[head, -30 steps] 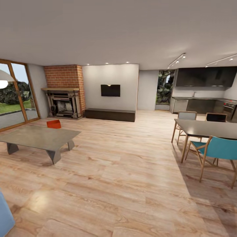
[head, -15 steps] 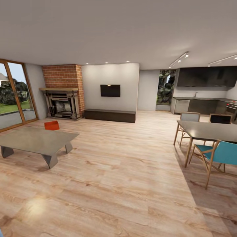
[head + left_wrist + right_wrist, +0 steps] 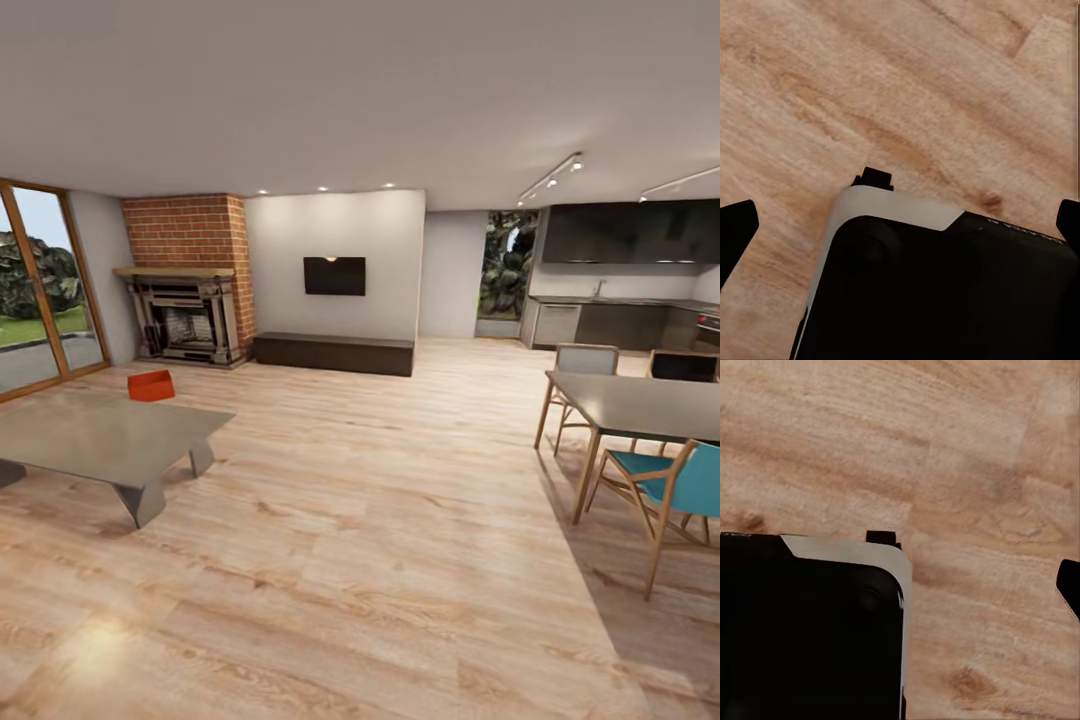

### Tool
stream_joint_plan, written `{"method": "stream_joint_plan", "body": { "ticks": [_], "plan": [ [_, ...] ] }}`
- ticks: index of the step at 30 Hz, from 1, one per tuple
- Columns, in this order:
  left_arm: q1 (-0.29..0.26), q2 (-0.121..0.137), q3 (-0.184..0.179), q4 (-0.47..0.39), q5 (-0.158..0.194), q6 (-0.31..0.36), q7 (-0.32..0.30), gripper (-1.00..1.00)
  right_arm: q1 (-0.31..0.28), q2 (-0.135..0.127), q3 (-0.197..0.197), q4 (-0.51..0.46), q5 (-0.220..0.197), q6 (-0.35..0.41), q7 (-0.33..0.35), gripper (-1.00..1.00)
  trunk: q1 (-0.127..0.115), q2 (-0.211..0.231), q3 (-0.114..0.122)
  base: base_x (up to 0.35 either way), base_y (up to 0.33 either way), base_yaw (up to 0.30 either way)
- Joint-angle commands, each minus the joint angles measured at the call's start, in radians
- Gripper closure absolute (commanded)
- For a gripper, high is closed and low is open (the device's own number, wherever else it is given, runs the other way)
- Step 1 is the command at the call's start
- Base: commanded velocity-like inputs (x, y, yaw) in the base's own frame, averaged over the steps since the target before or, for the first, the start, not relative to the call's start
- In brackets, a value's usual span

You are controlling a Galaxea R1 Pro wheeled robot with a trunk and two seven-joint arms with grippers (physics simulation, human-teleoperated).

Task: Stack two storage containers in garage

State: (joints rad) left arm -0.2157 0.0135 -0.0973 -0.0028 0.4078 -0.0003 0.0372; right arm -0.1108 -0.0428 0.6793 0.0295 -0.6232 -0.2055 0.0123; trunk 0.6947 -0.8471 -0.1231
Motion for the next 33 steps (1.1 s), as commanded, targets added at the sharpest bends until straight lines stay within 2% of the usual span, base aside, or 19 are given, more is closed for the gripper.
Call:
{"method": "stream_joint_plan", "body": {
  "ticks": [1, 33],
  "plan": [
    [-0.001, 0.000, -0.009, 0.000, 0.008, 0.000, 0.003, -1.00, -0.001, 0.000, 0.009, 0.003, -0.007, -0.005, 0.001, -1.00, 0.001, -0.001, -0.001, 0.323, 0.000, 0.000],
    [-0.001, -0.001, -0.008, 0.000, 0.007, -0.004, 0.003, -1.00, -0.001, 0.006, 0.020, 0.003, -0.004, -0.002, 0.002, -1.00, 0.001, -0.001, -0.001, 0.322, 0.000, 0.000]
  ]
}}
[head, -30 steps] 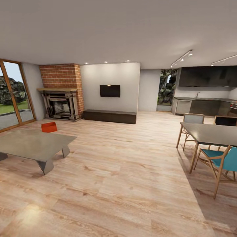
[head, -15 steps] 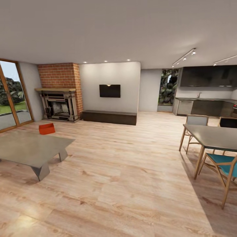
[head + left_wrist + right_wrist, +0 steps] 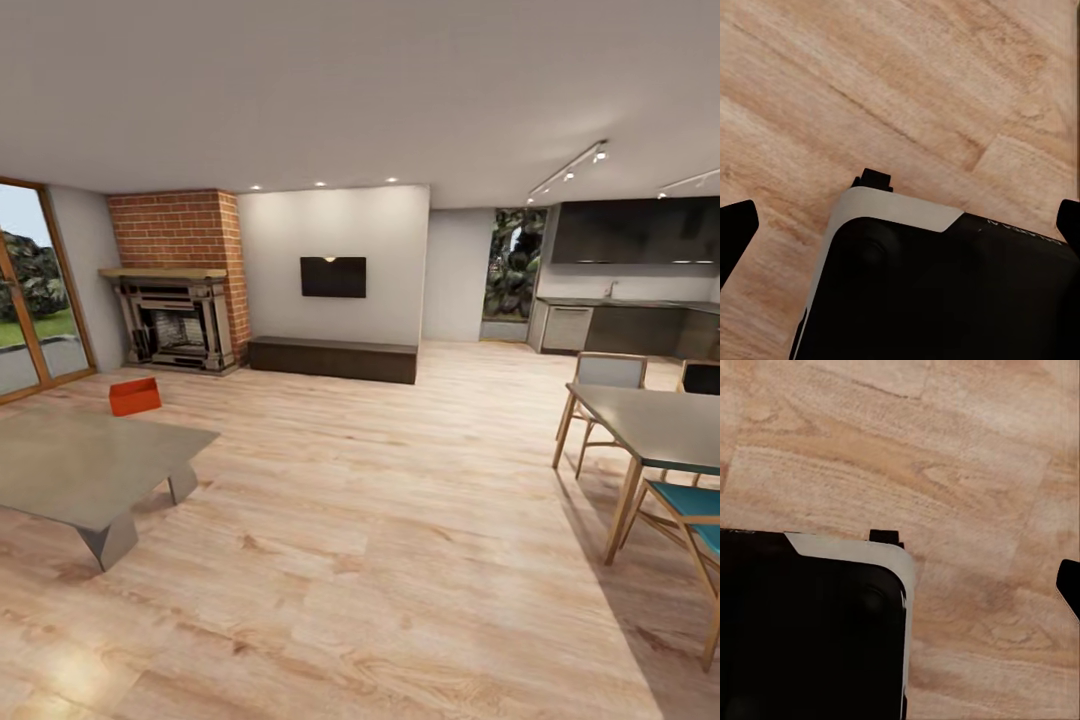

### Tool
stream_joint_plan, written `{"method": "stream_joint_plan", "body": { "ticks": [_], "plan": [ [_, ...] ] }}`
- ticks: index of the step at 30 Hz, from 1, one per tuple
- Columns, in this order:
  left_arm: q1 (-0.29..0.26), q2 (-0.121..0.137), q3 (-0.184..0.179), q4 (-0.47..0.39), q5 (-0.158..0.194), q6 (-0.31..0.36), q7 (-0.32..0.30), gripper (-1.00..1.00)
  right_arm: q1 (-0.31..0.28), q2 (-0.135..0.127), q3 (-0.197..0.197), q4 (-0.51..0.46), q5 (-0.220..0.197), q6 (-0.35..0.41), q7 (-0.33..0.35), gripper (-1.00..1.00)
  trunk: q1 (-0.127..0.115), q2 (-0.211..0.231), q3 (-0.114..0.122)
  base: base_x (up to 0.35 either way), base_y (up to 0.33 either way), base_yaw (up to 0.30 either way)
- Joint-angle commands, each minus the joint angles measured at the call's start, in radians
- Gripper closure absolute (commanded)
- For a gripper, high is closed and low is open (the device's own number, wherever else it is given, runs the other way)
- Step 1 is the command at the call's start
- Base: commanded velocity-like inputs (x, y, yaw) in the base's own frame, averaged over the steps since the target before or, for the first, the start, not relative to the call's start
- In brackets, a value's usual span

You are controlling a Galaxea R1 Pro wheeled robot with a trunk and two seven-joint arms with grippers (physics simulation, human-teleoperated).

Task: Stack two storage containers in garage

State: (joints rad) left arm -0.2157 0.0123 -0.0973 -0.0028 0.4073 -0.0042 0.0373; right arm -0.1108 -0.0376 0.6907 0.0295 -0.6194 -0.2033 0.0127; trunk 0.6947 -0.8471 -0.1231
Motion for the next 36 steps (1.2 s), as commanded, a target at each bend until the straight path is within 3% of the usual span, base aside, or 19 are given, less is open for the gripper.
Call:
{"method": "stream_joint_plan", "body": {
  "ticks": [1, 36],
  "plan": [
    [-0.001, 0.000, -0.009, 0.000, 0.007, 0.000, 0.003, -1.00, -0.001, 0.001, 0.007, 0.003, -0.008, -0.004, 0.002, -1.00, 0.001, -0.001, -0.001, 0.323, 0.000, 0.000],
    [-0.001, -0.001, -0.009, 0.000, 0.007, 0.000, 0.001, -1.00, -0.001, 0.007, 0.012, 0.002, -0.003, -0.004, 0.003, -1.00, 0.001, -0.001, -0.001, 0.322, 0.000, 0.000]
  ]
}}
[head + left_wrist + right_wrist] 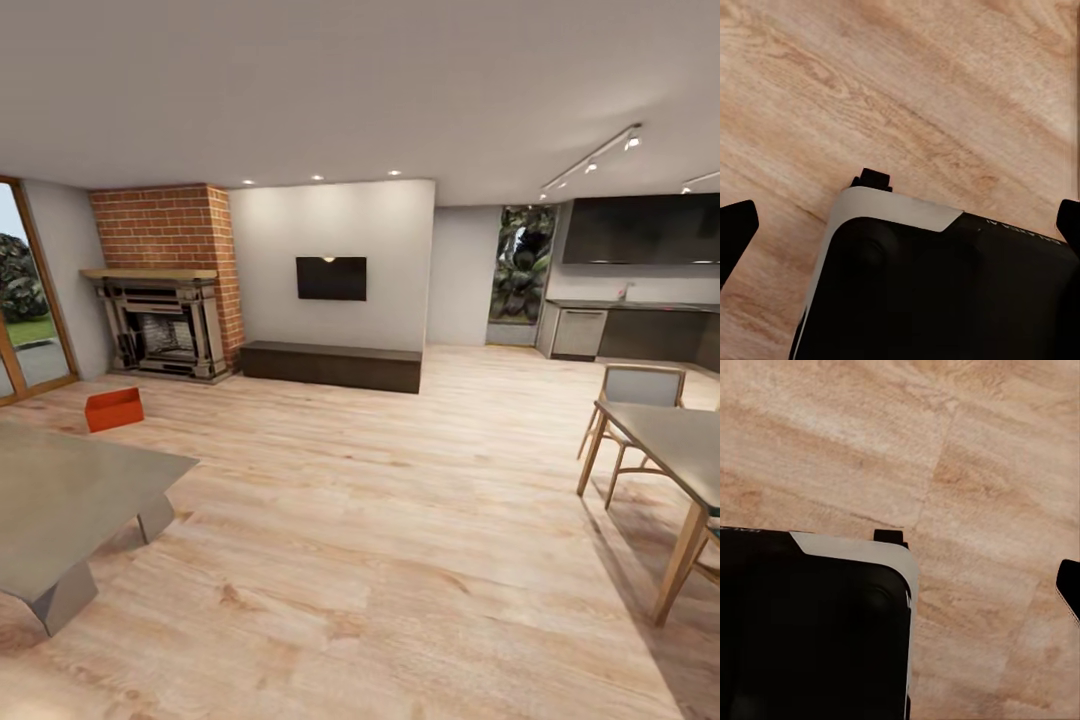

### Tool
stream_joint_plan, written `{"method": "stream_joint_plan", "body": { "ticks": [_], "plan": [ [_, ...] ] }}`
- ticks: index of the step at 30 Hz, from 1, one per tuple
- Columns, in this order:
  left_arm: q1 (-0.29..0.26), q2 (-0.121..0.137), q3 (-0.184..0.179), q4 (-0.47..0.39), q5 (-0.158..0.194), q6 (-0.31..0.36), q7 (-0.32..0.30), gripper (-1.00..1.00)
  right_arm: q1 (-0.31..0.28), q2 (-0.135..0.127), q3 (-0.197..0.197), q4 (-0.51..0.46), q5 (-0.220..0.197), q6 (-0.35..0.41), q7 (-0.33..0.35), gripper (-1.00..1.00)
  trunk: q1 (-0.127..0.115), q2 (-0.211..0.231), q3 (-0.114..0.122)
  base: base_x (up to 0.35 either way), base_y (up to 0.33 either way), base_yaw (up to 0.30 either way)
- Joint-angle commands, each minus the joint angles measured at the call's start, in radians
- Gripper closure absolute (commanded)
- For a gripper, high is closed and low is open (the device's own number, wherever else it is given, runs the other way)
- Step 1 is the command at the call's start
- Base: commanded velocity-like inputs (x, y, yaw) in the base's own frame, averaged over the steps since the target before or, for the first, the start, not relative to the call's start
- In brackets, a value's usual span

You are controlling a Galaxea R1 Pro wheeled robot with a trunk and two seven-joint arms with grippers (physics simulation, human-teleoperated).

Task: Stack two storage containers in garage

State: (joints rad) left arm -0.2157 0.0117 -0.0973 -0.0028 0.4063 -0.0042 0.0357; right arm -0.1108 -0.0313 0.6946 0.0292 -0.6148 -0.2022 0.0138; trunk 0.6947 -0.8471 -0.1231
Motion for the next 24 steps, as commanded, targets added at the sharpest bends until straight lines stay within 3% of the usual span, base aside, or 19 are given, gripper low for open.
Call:
{"method": "stream_joint_plan", "body": {
  "ticks": [1, 24],
  "plan": [
    [-0.001, 0.000, -0.009, 0.000, 0.008, 0.000, 0.003, -1.00, -0.001, 0.001, 0.008, 0.002, -0.007, -0.005, 0.001, -1.00, 0.001, -0.001, -0.001, 0.322, 0.000, 0.000],
    [-0.001, -0.001, -0.009, 0.000, 0.008, -0.001, 0.003, -1.00, -0.001, 0.001, 0.009, 0.003, -0.008, -0.006, 0.001, -1.00, 0.001, -0.001, -0.001, 0.323, 0.000, 0.000]
  ]
}}
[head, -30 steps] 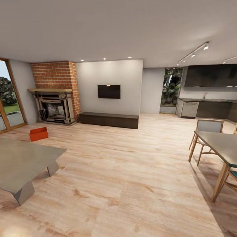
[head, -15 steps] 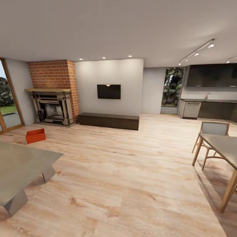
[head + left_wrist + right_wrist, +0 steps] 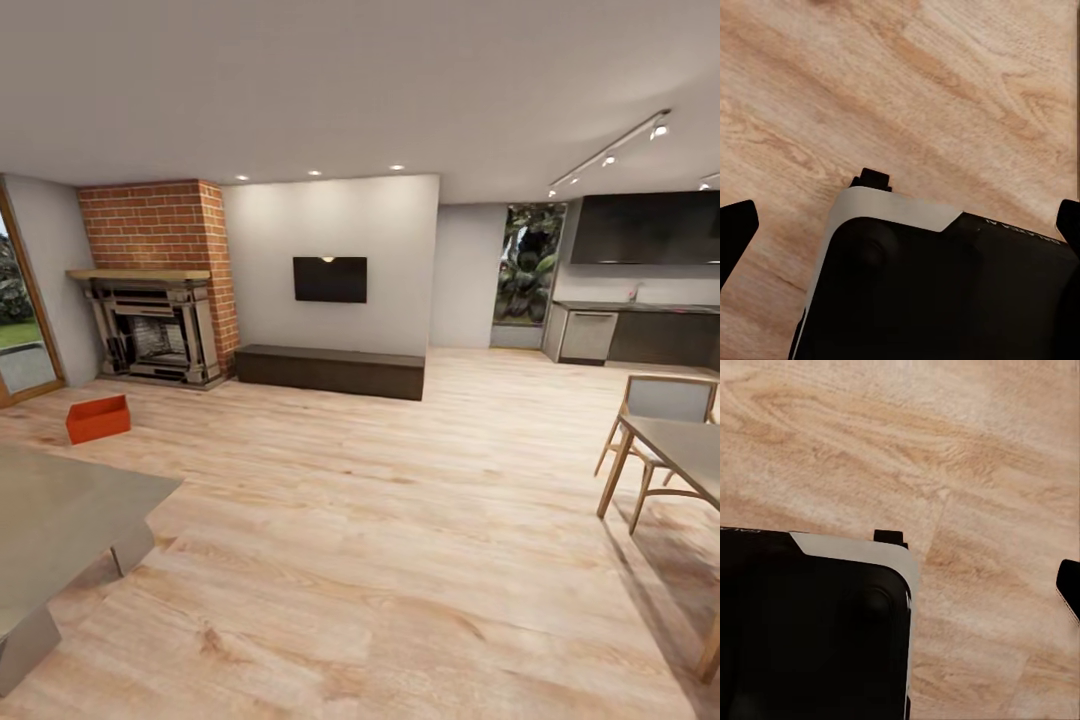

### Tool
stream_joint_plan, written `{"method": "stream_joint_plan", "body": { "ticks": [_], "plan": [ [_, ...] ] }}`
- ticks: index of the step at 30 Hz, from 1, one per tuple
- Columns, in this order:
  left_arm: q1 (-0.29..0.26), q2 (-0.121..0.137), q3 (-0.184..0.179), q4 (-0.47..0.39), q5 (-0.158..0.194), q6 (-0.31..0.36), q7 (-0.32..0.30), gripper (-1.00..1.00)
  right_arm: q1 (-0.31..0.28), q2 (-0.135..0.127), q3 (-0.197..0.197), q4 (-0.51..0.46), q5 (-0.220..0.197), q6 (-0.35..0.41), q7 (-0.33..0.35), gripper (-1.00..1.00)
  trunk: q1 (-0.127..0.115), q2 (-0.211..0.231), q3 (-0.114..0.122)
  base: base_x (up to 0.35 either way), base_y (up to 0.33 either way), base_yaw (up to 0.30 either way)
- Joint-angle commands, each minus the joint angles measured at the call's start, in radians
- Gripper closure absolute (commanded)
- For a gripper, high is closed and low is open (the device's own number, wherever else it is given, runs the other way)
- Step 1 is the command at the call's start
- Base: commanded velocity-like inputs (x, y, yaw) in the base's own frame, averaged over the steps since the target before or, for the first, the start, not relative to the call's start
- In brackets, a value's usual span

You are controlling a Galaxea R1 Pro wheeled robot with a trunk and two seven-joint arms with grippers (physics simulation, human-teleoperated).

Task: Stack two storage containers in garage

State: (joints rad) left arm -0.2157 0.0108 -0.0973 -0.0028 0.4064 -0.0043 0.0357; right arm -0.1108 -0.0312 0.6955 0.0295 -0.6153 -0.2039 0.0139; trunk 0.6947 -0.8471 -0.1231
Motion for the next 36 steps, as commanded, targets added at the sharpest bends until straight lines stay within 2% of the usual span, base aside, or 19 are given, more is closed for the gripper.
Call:
{"method": "stream_joint_plan", "body": {
  "ticks": [1, 36],
  "plan": [
    [-0.001, 0.000, -0.009, 0.000, 0.008, 0.000, 0.003, -1.00, -0.001, 0.001, 0.008, 0.003, -0.007, -0.005, 0.001, -1.00, 0.001, -0.001, -0.001, 0.322, 0.000, 0.000],
    [-0.001, 0.000, -0.009, 0.000, 0.008, 0.000, 0.003, -1.00, -0.001, 0.002, 0.009, 0.003, -0.007, -0.005, 0.001, -1.00, 0.001, -0.001, -0.001, 0.322, 0.000, 0.000]
  ]
}}
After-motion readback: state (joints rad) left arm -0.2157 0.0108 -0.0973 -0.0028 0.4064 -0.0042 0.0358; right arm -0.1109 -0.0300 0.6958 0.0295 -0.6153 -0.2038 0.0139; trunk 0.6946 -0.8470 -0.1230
